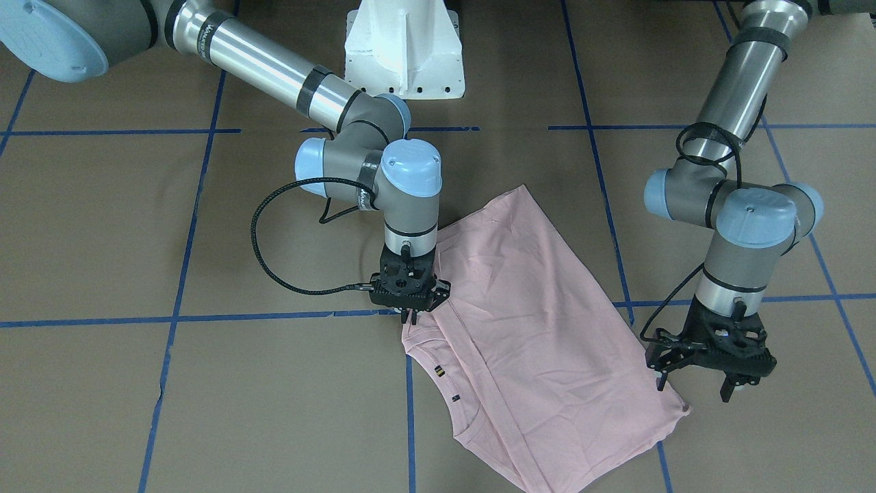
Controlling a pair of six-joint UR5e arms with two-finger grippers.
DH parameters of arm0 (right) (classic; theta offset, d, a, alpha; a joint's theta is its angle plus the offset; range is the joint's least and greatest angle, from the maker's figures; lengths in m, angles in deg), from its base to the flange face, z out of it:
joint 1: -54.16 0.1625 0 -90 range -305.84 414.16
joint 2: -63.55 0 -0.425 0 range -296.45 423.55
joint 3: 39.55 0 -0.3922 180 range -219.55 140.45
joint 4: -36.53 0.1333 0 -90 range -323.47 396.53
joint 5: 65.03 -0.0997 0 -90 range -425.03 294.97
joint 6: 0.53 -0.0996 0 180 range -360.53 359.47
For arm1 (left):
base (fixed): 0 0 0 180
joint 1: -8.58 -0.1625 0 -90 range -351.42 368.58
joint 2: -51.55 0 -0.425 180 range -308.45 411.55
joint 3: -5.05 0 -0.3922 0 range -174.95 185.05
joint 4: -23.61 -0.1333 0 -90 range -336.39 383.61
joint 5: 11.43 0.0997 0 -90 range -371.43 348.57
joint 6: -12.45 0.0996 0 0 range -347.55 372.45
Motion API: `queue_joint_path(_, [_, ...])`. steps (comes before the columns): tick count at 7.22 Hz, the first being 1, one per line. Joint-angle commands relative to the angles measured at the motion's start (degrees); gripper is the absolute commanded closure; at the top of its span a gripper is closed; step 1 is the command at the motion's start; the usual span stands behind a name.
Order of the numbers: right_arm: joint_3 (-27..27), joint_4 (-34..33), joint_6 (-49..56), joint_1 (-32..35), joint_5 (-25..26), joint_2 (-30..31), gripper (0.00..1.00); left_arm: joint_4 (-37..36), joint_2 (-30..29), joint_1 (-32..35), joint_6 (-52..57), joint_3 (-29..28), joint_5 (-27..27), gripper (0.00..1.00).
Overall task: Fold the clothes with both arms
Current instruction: 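Reach the right gripper to the collar of the folded shirt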
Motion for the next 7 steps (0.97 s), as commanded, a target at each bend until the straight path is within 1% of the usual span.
queue_joint_path(1, [-0.28, -1.02, 0.16, 0.01, 0.25, 0.00, 1.00, 0.01, -0.07, 0.00, -0.09, 0.00, 0.00, 0.00])
queue_joint_path(2, [-1.41, -1.98, 0.86, 0.19, 0.17, 0.26, 1.00, 0.01, -0.07, 0.00, -0.17, 0.09, 0.00, 0.00])
queue_joint_path(3, [-6.56, -3.82, 1.04, 0.19, 0.08, 3.39, 1.00, 0.10, -0.07, -0.09, -0.18, 0.00, 0.00, 0.00])
queue_joint_path(5, [-22.53, -4.54, 1.04, -0.07, 0.16, 16.63, 1.00, 0.01, -0.07, -0.70, -1.58, 0.70, 0.00, 0.00])
queue_joint_path(7, [-38.70, -4.54, 0.61, -6.28, 5.41, 29.38, 1.00, 0.10, -0.07, -1.05, -1.84, 0.97, 0.00, 0.00])
